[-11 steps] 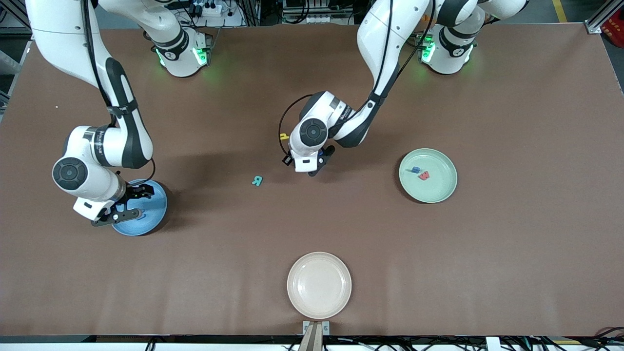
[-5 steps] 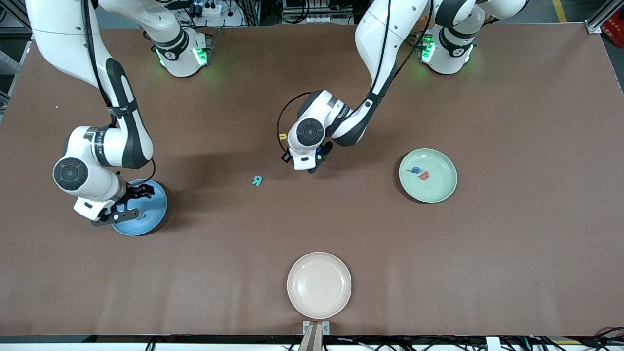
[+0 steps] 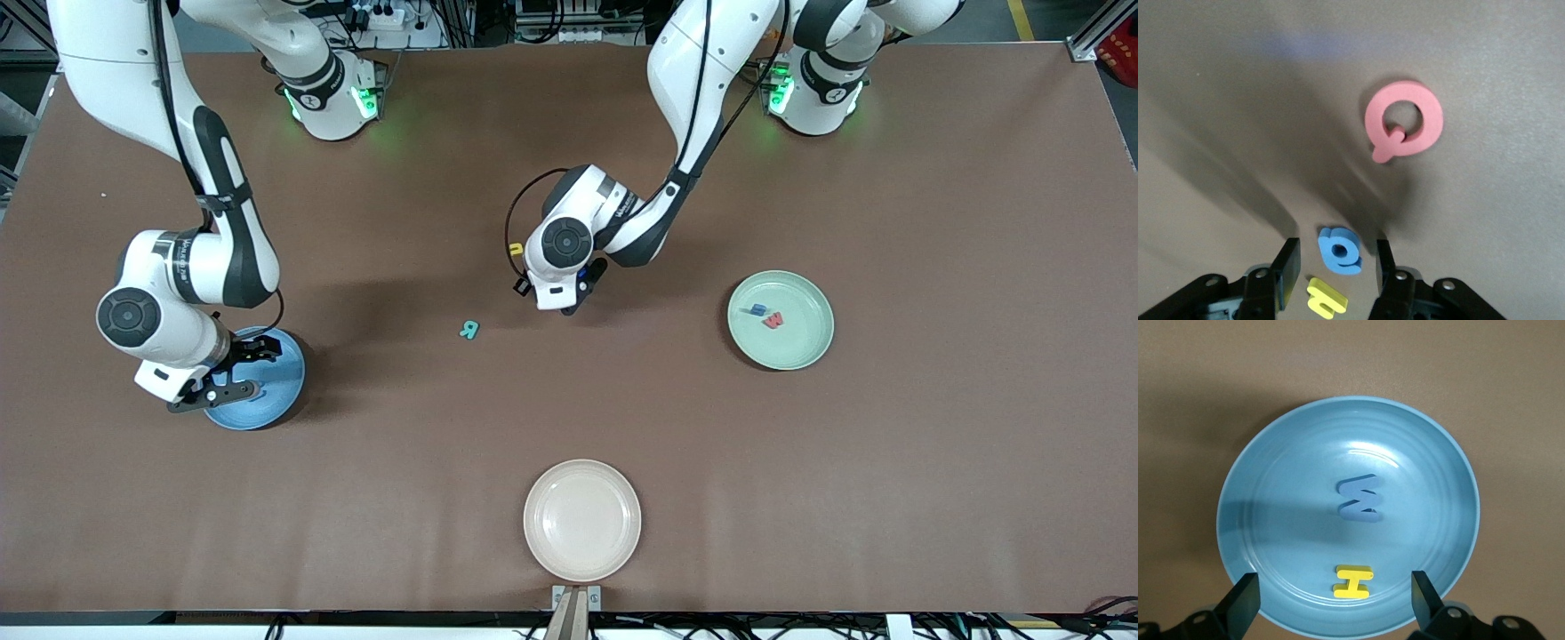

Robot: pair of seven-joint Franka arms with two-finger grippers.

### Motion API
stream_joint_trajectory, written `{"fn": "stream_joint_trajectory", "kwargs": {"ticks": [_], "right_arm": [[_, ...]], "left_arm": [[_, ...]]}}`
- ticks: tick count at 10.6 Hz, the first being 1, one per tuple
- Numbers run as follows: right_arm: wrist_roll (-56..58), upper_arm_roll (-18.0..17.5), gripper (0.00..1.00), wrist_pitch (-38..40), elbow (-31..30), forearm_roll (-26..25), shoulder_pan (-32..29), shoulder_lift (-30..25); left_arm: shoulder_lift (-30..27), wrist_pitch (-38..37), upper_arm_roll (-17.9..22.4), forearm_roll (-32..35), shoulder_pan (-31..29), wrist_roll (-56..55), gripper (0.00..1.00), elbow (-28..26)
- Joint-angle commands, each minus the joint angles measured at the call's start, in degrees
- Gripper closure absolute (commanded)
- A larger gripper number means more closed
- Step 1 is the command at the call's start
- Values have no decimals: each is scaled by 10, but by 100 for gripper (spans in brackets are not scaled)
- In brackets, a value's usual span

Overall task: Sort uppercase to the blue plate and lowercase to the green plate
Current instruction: 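Lower the left gripper and grasp the blue lowercase letter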

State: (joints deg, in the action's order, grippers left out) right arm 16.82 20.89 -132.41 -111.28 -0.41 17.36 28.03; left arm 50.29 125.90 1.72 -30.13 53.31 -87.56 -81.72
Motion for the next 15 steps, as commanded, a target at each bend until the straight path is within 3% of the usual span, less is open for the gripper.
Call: {"fn": "stream_joint_trajectory", "kwargs": {"ticks": [1, 9, 15], "right_arm": [[5, 1, 0, 3, 4, -1, 1, 3], [5, 1, 0, 4, 4, -1, 3, 3], [0, 1, 0, 4, 5, -1, 4, 3]], "left_arm": [[9, -6, 6, -18, 5, 13, 48, 10], [11, 0, 6, -26, 5, 13, 79, 10], [3, -9, 6, -26, 0, 18, 85, 10]]}}
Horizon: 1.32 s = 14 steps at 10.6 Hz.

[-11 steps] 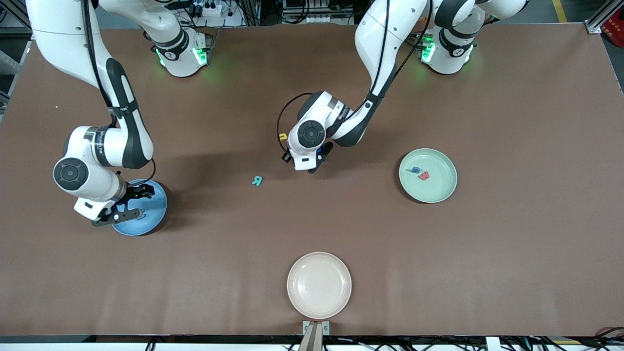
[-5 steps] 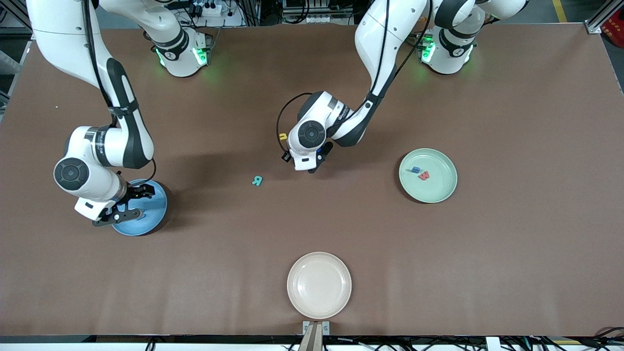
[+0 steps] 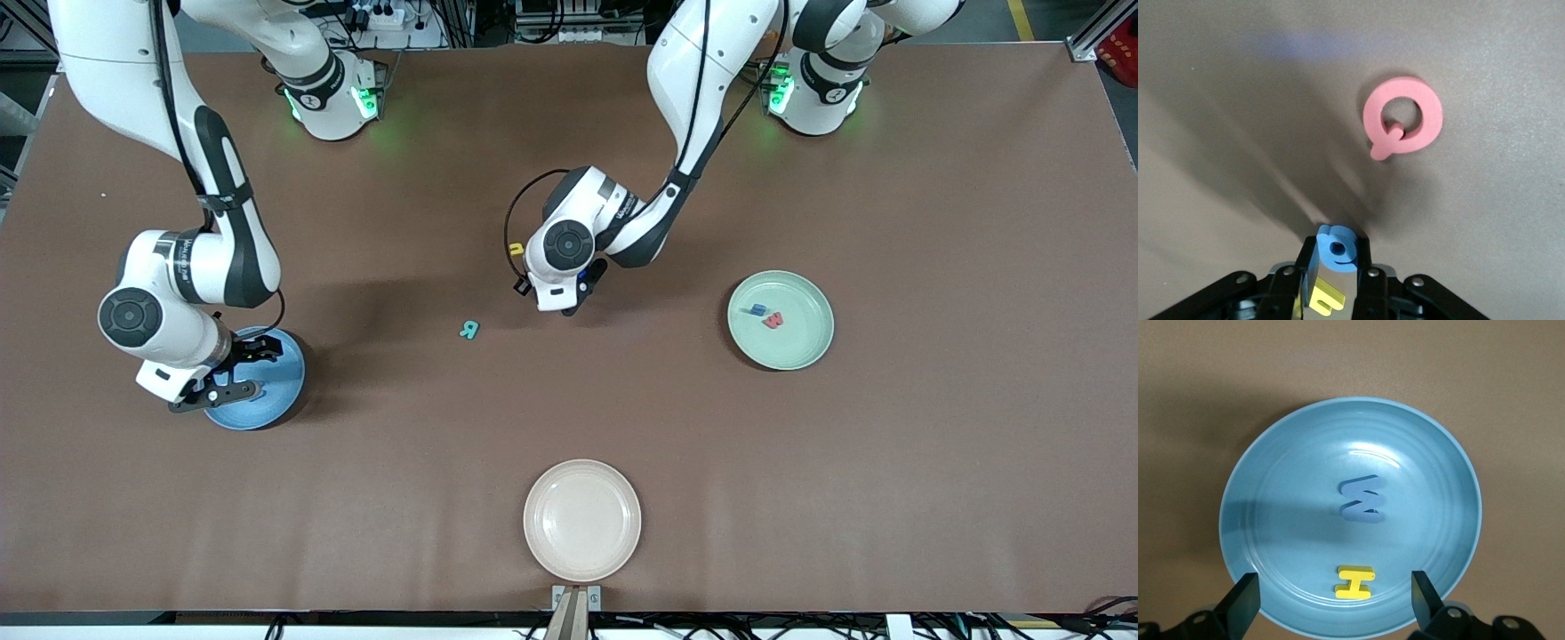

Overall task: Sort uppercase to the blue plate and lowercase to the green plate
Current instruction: 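Lower the left gripper and grasp the blue lowercase letter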

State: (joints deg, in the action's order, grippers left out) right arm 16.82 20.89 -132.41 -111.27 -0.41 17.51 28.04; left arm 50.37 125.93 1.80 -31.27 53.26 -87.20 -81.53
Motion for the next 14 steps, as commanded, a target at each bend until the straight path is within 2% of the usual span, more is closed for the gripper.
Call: {"fn": "stream_joint_trajectory", "kwargs": {"ticks": [1, 6, 10, 14], "right_arm": [[-2, 1, 0, 4, 4, -1, 6, 2], [-13, 0, 0, 5, 4, 1, 14, 2], [-133, 0, 0, 24, 5, 3, 72, 2], [-178, 0, 0, 24, 6, 45, 108, 3]], "left_arm": [[0, -21, 5, -14, 0, 25, 85, 8], [-26, -118, 7, -10, -22, 73, 87, 5], [-44, -162, 5, -5, -50, 153, 87, -25], [-69, -162, -37, 73, -114, 207, 91, -78]]}}
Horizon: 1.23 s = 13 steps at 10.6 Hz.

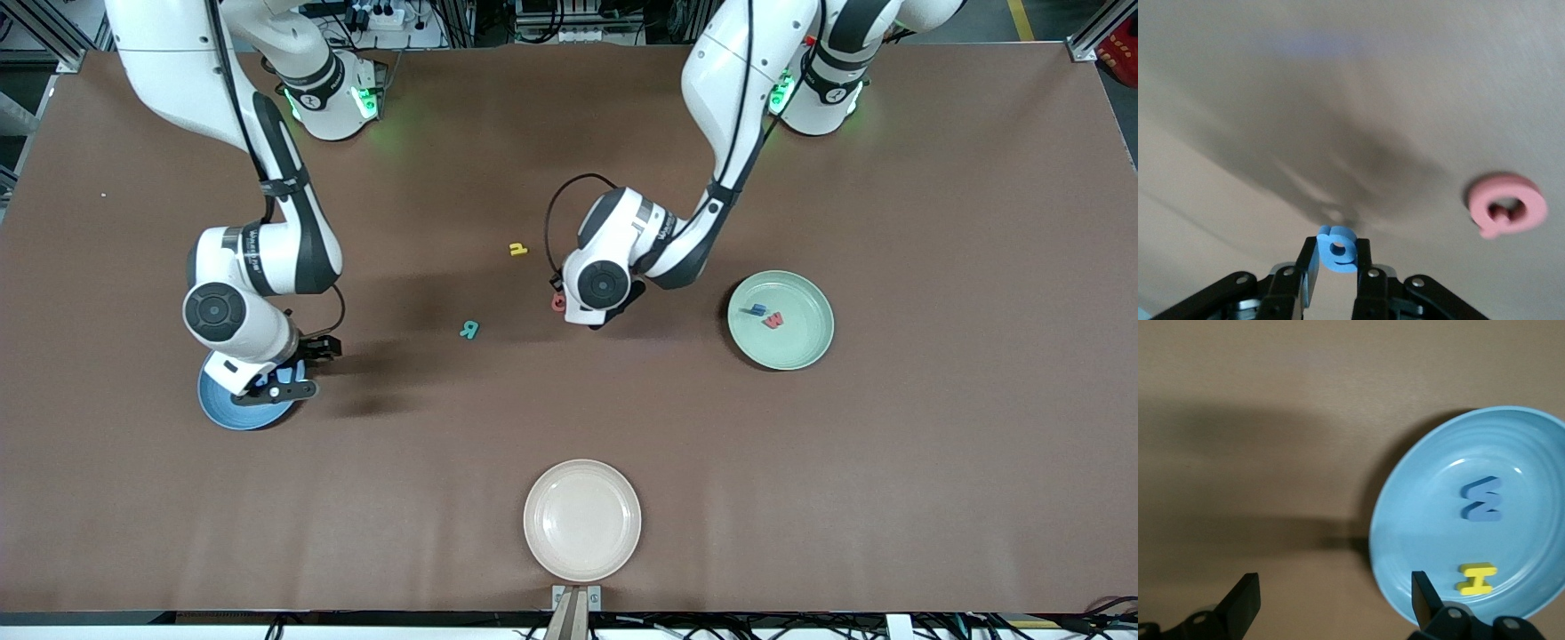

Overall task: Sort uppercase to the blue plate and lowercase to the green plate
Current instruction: 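Carry the blue letter toward the green plate while the right gripper reaches the Q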

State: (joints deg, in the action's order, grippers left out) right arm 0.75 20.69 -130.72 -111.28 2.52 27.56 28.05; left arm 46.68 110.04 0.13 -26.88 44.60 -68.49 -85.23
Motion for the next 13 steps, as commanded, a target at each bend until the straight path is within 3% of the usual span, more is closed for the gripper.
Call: {"fn": "stream_joint_trajectory", "kwargs": {"ticks": [1, 3, 5, 7, 10, 13], "right_arm": [[-37, 2, 0, 7, 6, 19, 17, 3], [-79, 1, 0, 6, 8, 34, 47, 4], [-82, -6, 0, 7, 31, 86, 83, 10], [-83, -10, 0, 2, 69, 94, 132, 32], [-96, -14, 0, -5, 146, 150, 200, 86], [-97, -26, 0, -97, 149, 168, 249, 121]], "left_arm": [[-39, -4, -25, 40, -38, 33, 91, -54], [-73, -4, -27, 59, -58, 63, 91, -100], [-108, -8, -41, 88, -86, 97, 91, -148], [-127, -24, -46, 105, -111, 128, 91, -178], [-155, -49, -54, 151, -154, 164, 91, -204], [-169, -54, -77, 213, -212, 211, 91, -234]]}}
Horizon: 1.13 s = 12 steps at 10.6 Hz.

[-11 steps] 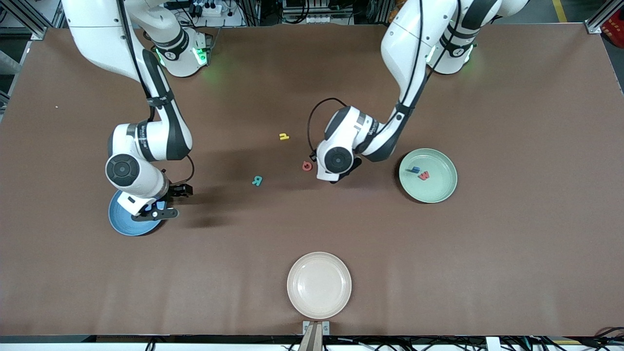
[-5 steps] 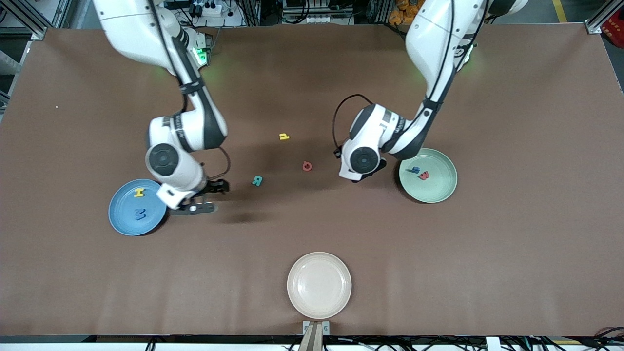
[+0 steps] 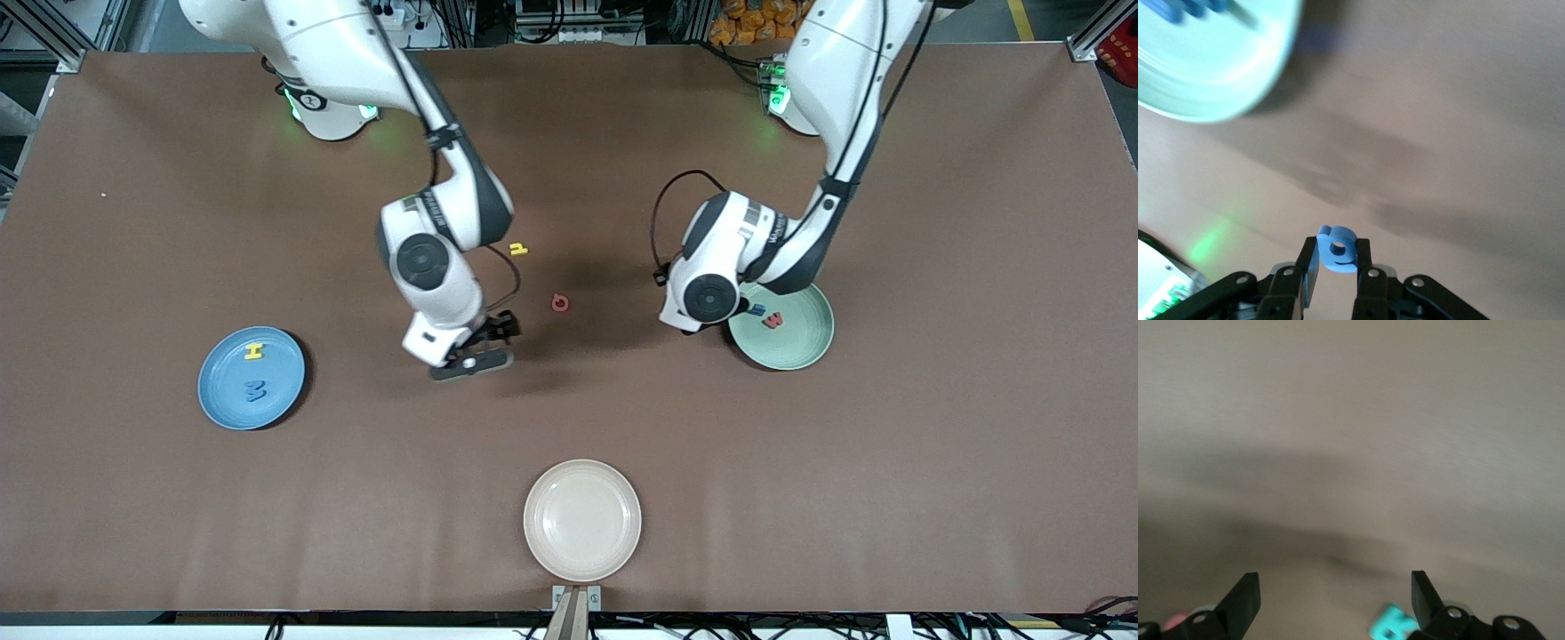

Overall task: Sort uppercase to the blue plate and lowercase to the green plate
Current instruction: 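Carry the blue letter toward the green plate while the right gripper reaches the Q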

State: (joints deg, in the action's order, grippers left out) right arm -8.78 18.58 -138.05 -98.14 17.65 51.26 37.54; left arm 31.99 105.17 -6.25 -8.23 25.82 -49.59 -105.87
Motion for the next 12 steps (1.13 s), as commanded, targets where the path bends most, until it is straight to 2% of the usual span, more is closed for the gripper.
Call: {"fn": "stream_joint_trajectory", "kwargs": {"ticks": [1, 6, 9, 12], "right_arm": [[-3, -14, 0, -35, 17, 17, 19, 29], [-50, -17, 0, -28, 5, 16, 95, 36], [-61, -17, 0, -32, -18, 16, 110, 36], [-62, -17, 0, -34, -21, 16, 109, 37]], "left_arm": [[-27, -17, -13, 44, -36, 37, 91, -28], [-51, -37, -13, 108, -67, 84, 91, -26], [-54, -30, -13, 131, -74, 105, 91, 3], [-41, 46, -13, 153, -79, 107, 91, 8]]}}
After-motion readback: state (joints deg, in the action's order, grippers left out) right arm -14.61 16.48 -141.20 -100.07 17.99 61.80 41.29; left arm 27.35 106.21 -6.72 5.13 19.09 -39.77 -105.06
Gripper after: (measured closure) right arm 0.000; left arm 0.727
